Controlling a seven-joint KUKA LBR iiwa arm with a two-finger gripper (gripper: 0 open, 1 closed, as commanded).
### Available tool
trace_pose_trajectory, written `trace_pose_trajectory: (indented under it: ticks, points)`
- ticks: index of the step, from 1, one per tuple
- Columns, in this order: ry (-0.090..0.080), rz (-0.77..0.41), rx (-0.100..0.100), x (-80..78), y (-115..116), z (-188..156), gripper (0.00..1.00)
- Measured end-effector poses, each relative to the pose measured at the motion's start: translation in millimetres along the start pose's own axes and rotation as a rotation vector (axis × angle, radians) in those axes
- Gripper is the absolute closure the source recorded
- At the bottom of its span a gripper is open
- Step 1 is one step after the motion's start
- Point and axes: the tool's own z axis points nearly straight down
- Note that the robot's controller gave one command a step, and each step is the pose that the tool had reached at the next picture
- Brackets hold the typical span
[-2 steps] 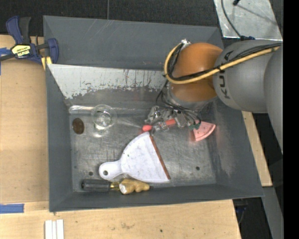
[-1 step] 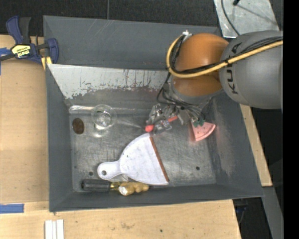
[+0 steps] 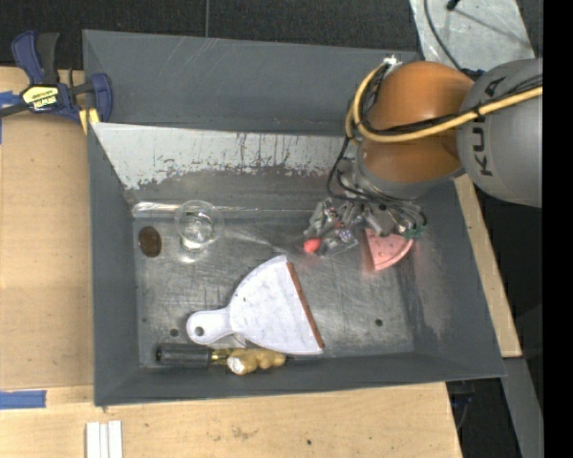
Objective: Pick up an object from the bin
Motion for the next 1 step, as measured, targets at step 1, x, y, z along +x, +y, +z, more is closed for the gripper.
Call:
trace_pose_trajectory:
  ticks: [1]
  points:
    - [0.005,-0.082,-0.003,-30.0,26.5,-89.7,1.0]
